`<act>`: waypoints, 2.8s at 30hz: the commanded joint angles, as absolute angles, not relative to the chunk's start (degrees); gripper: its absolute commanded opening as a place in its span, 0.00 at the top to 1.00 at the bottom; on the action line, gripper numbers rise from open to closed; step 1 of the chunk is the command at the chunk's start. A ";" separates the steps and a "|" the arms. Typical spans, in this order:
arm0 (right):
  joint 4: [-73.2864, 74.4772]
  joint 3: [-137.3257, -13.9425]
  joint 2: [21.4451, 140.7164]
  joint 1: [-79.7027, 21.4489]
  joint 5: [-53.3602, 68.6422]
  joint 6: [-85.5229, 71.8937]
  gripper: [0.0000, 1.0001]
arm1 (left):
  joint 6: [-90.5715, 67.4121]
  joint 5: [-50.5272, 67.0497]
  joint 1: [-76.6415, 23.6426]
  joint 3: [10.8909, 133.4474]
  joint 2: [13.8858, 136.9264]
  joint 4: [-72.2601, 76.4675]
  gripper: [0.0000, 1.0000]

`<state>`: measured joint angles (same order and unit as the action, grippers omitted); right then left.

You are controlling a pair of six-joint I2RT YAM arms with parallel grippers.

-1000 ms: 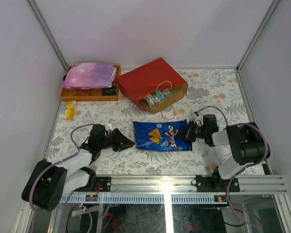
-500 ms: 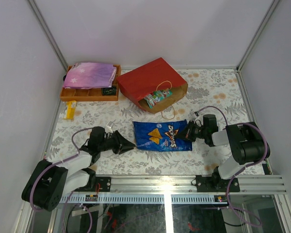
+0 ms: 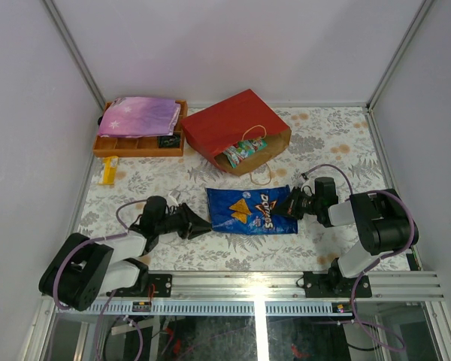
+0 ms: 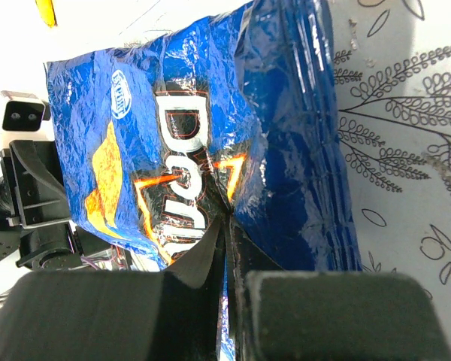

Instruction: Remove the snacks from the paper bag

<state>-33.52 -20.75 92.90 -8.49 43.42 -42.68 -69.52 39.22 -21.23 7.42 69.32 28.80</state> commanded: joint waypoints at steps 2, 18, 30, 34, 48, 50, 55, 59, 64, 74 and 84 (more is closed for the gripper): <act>-31.35 -20.65 93.90 -8.04 41.08 -40.91 1.00 | -71.35 39.27 -22.18 7.39 69.42 34.44 0.77; -32.07 -20.48 94.34 -8.04 41.31 -41.11 1.00 | -72.38 38.59 -22.85 7.42 69.66 35.73 1.00; -32.34 -20.46 95.03 -8.03 40.40 -41.98 1.00 | -66.31 30.52 -22.85 4.44 58.50 15.74 1.00; -31.66 -20.54 94.75 -8.01 38.93 -42.17 1.00 | -64.06 25.44 -22.90 5.30 52.31 4.82 1.00; -31.46 -19.34 93.66 -6.94 36.13 -43.93 1.00 | -65.88 22.92 -22.86 3.35 39.74 -2.27 0.93; -31.74 -19.38 93.78 -6.94 36.41 -44.06 1.00 | -66.00 24.68 -22.89 3.22 39.46 1.55 0.50; -32.12 -19.39 93.99 -6.94 36.90 -44.21 1.00 | -67.01 30.57 -22.93 3.31 42.83 13.14 0.07; -32.37 -19.36 93.83 -6.94 37.09 -44.47 1.00 | -66.86 33.81 -24.05 3.36 50.23 20.86 0.32; -32.02 -19.35 93.55 -6.94 37.09 -44.29 1.00 | -69.07 34.23 -26.50 1.74 57.99 30.00 0.41; -31.56 -19.68 93.43 -6.84 37.43 -44.03 1.00 | -67.88 32.50 -27.60 4.26 63.56 32.21 0.62; -31.20 -19.82 93.25 -6.86 38.18 -43.36 1.00 | -67.12 32.97 -27.62 6.25 69.15 36.80 0.72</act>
<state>-34.48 -20.43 93.36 -7.70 42.63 -45.71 -68.38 32.62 -27.35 4.19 67.55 31.07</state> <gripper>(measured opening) 0.011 0.257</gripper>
